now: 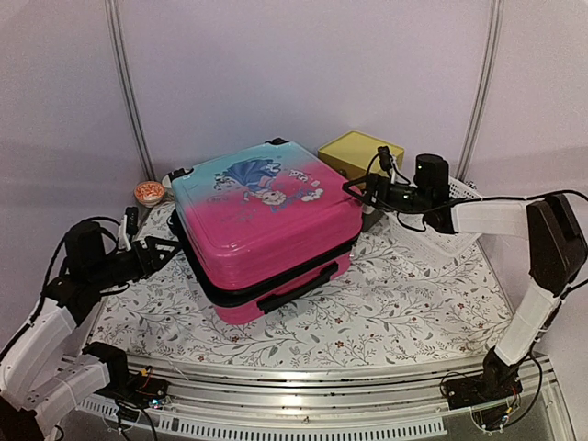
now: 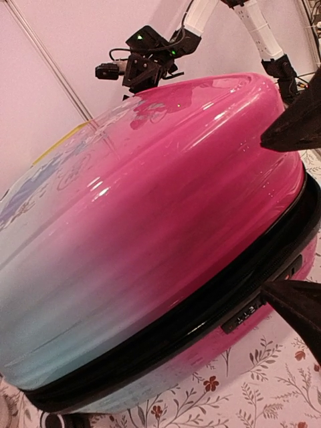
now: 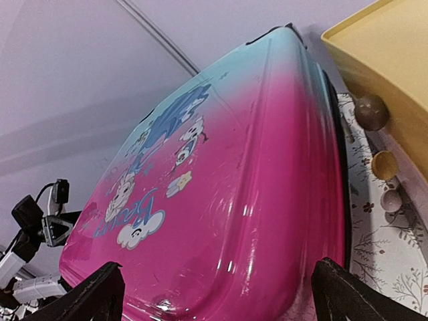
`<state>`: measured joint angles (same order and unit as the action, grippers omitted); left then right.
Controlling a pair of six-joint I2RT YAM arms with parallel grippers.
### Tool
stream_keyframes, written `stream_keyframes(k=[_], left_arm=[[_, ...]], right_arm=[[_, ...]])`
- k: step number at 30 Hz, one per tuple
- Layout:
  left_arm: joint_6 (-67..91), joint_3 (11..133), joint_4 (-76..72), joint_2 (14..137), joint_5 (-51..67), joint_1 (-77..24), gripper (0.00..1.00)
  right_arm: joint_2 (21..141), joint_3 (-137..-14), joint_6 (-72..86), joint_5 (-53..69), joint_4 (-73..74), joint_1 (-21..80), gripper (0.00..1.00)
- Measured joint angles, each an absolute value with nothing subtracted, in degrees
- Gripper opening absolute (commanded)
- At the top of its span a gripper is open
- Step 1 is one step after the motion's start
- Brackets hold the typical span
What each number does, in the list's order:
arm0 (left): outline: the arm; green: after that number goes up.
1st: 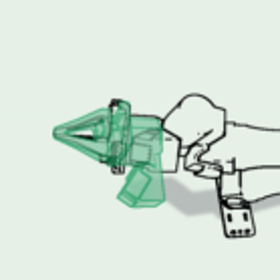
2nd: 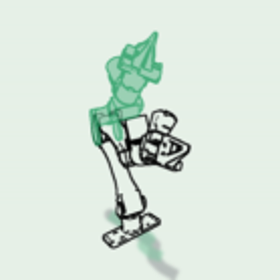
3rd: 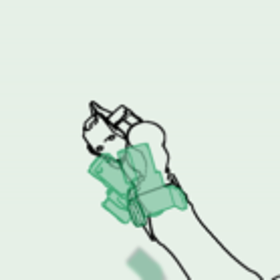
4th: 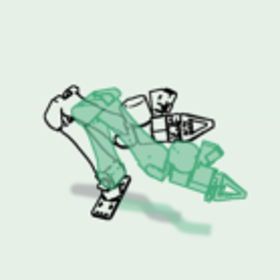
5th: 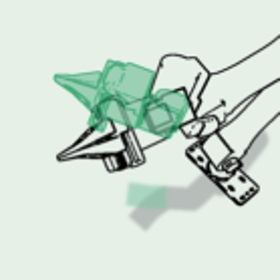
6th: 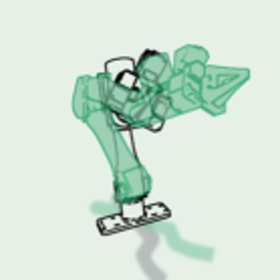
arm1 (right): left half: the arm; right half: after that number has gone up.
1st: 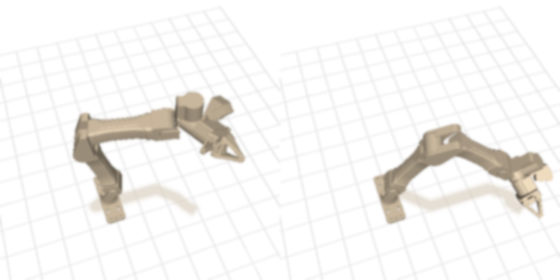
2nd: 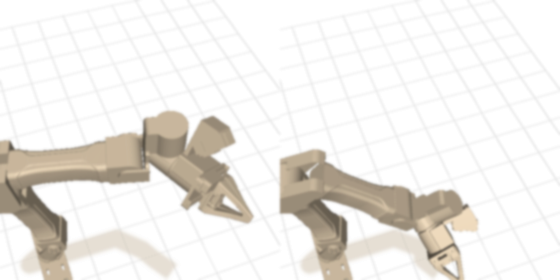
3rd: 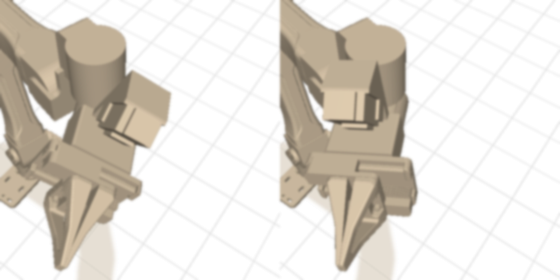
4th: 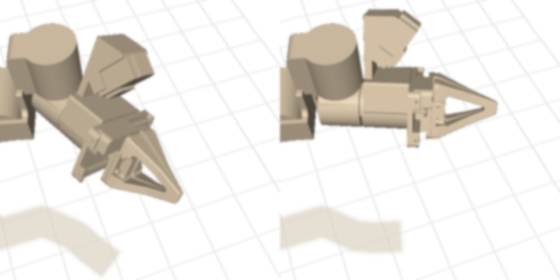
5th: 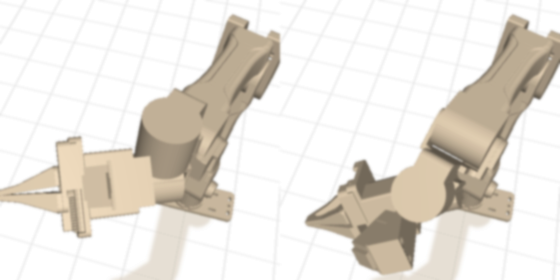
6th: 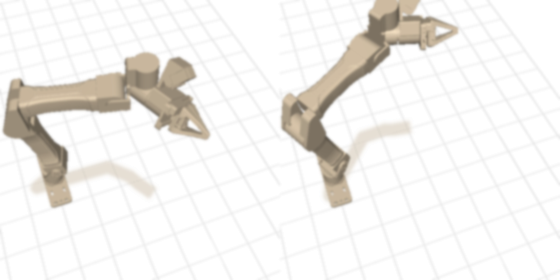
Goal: Open, take out, and arrange the luggage
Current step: Adjust the luggage at the center of the board, then pick up the zipper from the luggage.
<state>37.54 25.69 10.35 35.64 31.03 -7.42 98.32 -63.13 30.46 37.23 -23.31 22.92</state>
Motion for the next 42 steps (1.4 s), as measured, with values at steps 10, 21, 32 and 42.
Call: stream_keyframes(k=[10,21,32,42], left_arm=[[34.0,31.8,16.7,34.9,26.2,-7.4,0.69],[25.3,40.8,24.1,34.9,20.6,-7.4,0.69],[21.5,42.7,27.4,34.9,24.1,-7.4,0.68],[21.6,41.9,25.4,35.7,29.6,-7.8,0.68]], right_arm=[[97.0,-61.8,28.0,29.0,-23.6,30.6,0.95],[84.7,-50.8,25.6,22.3,-19.9,46.7,0.86],[80.2,-35.8,21.8,17.3,-22.6,46.6,0.59],[88.9,-30.0,20.1,15.1,-38.8,50.4,0.46]])
